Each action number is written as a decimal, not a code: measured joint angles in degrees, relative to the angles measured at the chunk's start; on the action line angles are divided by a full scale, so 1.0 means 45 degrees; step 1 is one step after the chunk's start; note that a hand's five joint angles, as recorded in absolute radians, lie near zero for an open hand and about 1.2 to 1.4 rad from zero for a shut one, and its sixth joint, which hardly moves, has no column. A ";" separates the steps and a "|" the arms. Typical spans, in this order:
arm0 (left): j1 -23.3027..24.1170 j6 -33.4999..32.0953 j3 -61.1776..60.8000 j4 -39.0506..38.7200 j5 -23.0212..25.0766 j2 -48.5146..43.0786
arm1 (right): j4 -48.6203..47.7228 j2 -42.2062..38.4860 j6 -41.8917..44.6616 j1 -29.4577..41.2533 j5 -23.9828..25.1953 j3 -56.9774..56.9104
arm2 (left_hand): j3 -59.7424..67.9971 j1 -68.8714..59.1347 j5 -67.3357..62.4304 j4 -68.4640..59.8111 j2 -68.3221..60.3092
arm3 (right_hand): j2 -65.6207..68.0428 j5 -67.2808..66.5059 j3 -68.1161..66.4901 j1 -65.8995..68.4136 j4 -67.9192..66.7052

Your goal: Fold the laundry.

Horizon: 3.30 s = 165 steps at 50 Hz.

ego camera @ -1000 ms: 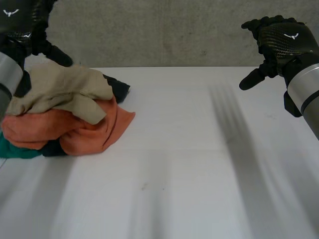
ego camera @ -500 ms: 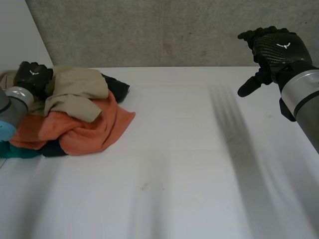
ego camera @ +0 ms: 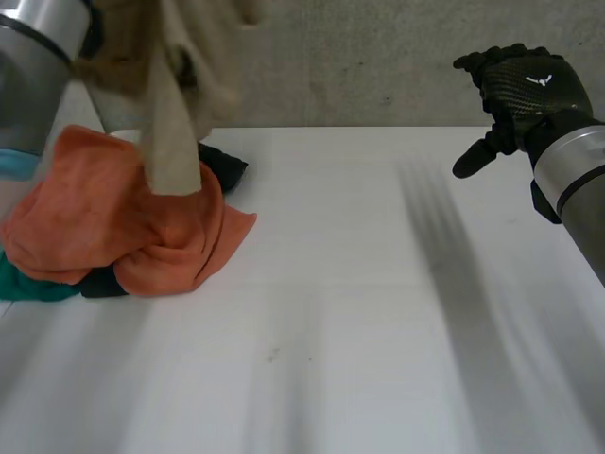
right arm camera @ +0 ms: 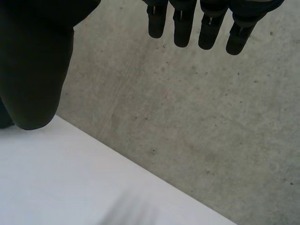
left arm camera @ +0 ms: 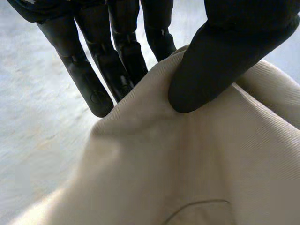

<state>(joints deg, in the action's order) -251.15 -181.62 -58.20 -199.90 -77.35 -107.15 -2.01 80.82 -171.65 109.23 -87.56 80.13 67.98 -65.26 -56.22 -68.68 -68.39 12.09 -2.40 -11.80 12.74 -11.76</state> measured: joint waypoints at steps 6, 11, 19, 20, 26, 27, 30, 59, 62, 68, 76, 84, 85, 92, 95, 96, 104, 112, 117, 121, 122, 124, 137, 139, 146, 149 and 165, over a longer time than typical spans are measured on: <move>0.2390 0.1595 -0.0625 -0.0292 0.0018 -0.0274 | -0.0001 0.0374 -0.0002 -0.0261 -0.0008 -0.0082 | 0.0081 0.0000 -0.0093 -0.0013 -0.0001 | 0.0000 0.0000 0.0000 0.0000 0.0000; 0.4071 0.1039 -0.0753 0.0274 -0.0116 -0.2219 | 0.0010 0.0578 -0.0016 -0.0914 0.0054 -0.0167 | 0.0086 0.0000 -0.0094 -0.0016 -0.0014 | 0.0000 0.0000 0.0000 0.0000 0.0000; 0.5077 -0.2427 -0.0779 0.2972 -0.1264 -0.4872 | 0.0072 0.0596 -0.0003 -0.1748 0.0840 -0.0332 | -0.0152 0.0143 0.0090 0.0226 0.0220 | 0.0000 0.0000 0.0000 0.0000 0.0000; 0.5125 -0.2822 -0.0809 0.3288 -0.1537 -0.4983 | 0.0097 0.0579 0.0002 -0.1814 0.0971 -0.0358 | -0.1404 0.1325 0.1134 0.1518 0.1473 | 0.0000 0.0000 0.0000 0.0000 0.0000; 0.5367 -0.4011 -0.1486 0.4458 -0.2675 -0.4086 | 0.0577 0.0151 0.0292 -0.2097 0.2216 -0.0589 | -1.0731 1.0392 1.0527 1.1053 1.0884 | 0.0000 0.0000 0.0000 0.0000 0.0000; 0.5391 -0.4061 -0.1742 0.4510 -0.2768 -0.3678 | 0.0764 -0.0017 0.0455 -0.2117 0.2494 -0.0657 | -1.0917 1.0421 1.0721 1.1222 1.1025 | 0.0000 0.0000 0.0000 0.0000 0.0000; 0.5430 -0.4070 -0.2576 0.4392 -0.2896 -0.2498 | 0.1438 -0.0534 0.1106 -0.2146 0.3188 -0.0871 | -1.0989 1.0421 1.0812 1.1274 1.1069 | 0.0000 0.0000 0.0000 0.0000 0.0000; 0.8219 -0.6726 -0.5664 -0.0836 -0.2870 -0.4041 | 0.0372 -0.7333 0.8158 -0.1409 0.6634 -0.3875 | -1.1000 1.0359 1.0768 1.1242 1.1114 | 0.0000 0.0000 0.0000 0.0000 0.0000; 0.8207 -0.7749 -0.5353 -0.0839 -0.2925 -0.4674 | -0.0032 -0.8132 0.7939 -0.1127 0.6964 -0.4430 | -1.0308 0.9584 0.9894 1.0483 1.0403 | 0.0000 0.0000 0.0000 0.0000 0.0000; 0.8163 -0.8878 -0.5160 -0.0796 -0.3396 -0.5299 | -0.0209 -0.9442 0.7381 -0.0573 0.7609 -0.5429 | -0.2035 0.0661 0.1673 0.2108 0.1883 | 0.0075 -0.0092 -0.0117 0.0059 -0.0127; 0.8035 -0.8864 -0.5261 -0.1104 -0.4316 -0.4373 | -0.0412 -1.0056 0.6334 -0.0239 0.8731 -0.6109 | -0.0004 -0.0163 0.0027 0.0054 -0.0001 | 1.1438 -1.0901 -1.1370 1.0200 -1.1394; 0.7334 -0.8743 -0.5296 -0.1622 -0.4503 -0.1518 | -0.1158 -0.8488 0.4483 -0.0270 0.7722 -0.6180 | -0.0004 -0.0163 0.0027 0.0044 -0.0001 | 1.2176 -1.2061 -1.2411 1.1306 -1.2572; 0.7229 -0.8726 -0.5288 -0.1649 -0.4492 -0.1155 | -0.1215 -0.8130 0.4241 -0.0289 0.7445 -0.6098 | -0.0004 -0.0163 0.0027 0.0043 -0.0001 | 1.2176 -1.2064 -1.2411 1.1306 -1.2572; 0.6180 -0.8126 -0.5136 -0.1688 -0.4431 0.0809 | -0.1245 -0.4553 0.3128 -0.0506 0.5725 -0.4840 | -0.0005 -0.0163 0.0027 0.0001 -0.0001 | 1.2176 -1.2065 -1.2412 1.1306 -1.2584; 0.5595 -0.7503 -0.5025 -0.1655 -0.4418 0.1221 | -0.1017 -0.3132 0.3014 -0.0663 0.5464 -0.4139 | -0.0004 -0.0163 0.0027 -0.0009 -0.0001 | 1.2176 -1.2065 -1.2412 1.1306 -1.2587; 0.5341 -0.7171 -0.4980 -0.1629 -0.4393 0.1325 | -0.0891 -0.2628 0.2995 -0.0715 0.5413 -0.3868 | -0.0005 -0.0163 0.0027 -0.0010 -0.0001 | 1.2176 -1.2065 -1.2412 1.1306 -1.2591; 0.3988 -0.4789 -0.5185 -0.1226 -0.3329 0.1101 | 0.0576 -0.0573 0.2986 -0.0744 0.5435 -0.2177 | -0.0005 -0.0163 0.0027 -0.0010 -0.0001 | 1.2176 -1.2210 -1.2525 1.1306 -1.2614; 0.3207 -0.3920 -0.5970 -0.0834 -0.1620 -0.1016 | 0.1784 -0.1706 0.2982 0.0354 0.5125 -0.1008 | -0.0005 -0.0163 0.0027 -0.0010 -0.0035 | 1.2176 -1.2332 -1.2655 1.1306 -1.2615; 0.2482 -0.4292 -0.6194 -0.0703 -0.1396 -0.1932 | 0.1916 -0.3349 0.3092 0.1254 0.3995 -0.1195 | -0.2512 0.2206 0.2091 0.2473 0.2577 | 1.0411 -1.0481 -1.0608 1.0267 -1.0622; 0.2086 -0.4757 -0.6452 -0.0483 -0.1416 -0.1840 | 0.1914 -0.3880 0.3154 0.1508 0.3158 -0.1525 | -0.6565 0.6335 0.6285 0.6840 0.6715 | 0.4355 -0.4248 -0.4590 0.4121 -0.4583; 0.2015 -0.4908 -0.6569 -0.0372 -0.1431 -0.1625 | 0.1907 -0.3932 0.3164 0.1540 0.2954 -0.1625 | -0.7634 0.7130 0.7403 0.7922 0.7806 | 0.3431 -0.3294 -0.3614 0.3333 -0.3605; 0.1990 -0.5093 -0.6812 -0.0155 -0.1448 -0.1076 | 0.1904 -0.3921 0.3168 0.1557 0.2726 -0.1739 | -0.7876 0.7323 0.7644 0.8158 0.7977 | 0.2973 -0.2627 -0.3094 0.2877 -0.3007; 0.2940 -0.5082 -0.8693 0.1270 -0.1627 0.3686 | 0.3411 -0.1387 0.3423 0.0693 0.2475 -0.1533 | -1.0759 0.9988 1.0601 1.1020 1.0882 | 0.2784 -0.1884 -0.2609 0.2375 -0.2362; 0.3042 -0.4790 -0.8833 0.1564 -0.1706 0.4022 | 0.3796 -0.1059 0.3492 0.0523 0.2440 -0.1321 | -1.0759 0.9988 1.0601 1.1020 1.0883 | 0.2784 -0.1884 -0.2609 0.2375 -0.2362; 0.3137 -0.3052 -0.9107 0.2306 -0.2514 0.3952 | 0.4154 -0.0574 0.3553 0.0239 0.2241 0.0494 | -1.0759 0.9988 1.0601 1.1020 1.0883 | 0.2784 -0.1884 -0.2609 0.2375 -0.2362; 0.3116 -0.2507 -0.9213 0.2391 -0.2934 0.3404 | 0.3669 -0.0564 0.3536 0.0236 0.2193 0.1451 | -1.0759 0.9988 1.0601 1.1020 1.0882 | 0.2784 -0.1886 -0.2609 0.2376 -0.2362; 0.2189 -0.2178 -0.8062 0.1162 -0.3711 -0.1204 | -0.3542 -0.1982 0.3967 0.0670 0.1858 0.5784 | -1.0745 0.9978 1.0538 1.0993 1.0863 | 0.2786 -0.2337 -0.2621 0.2390 -0.2403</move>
<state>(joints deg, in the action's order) -241.30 -191.43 -94.48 -194.67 -94.04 -112.57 -17.95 71.90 -153.80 112.24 -79.20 106.16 19.63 -20.36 -8.79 -19.21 -19.51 24.63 -12.91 -23.59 23.50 -22.57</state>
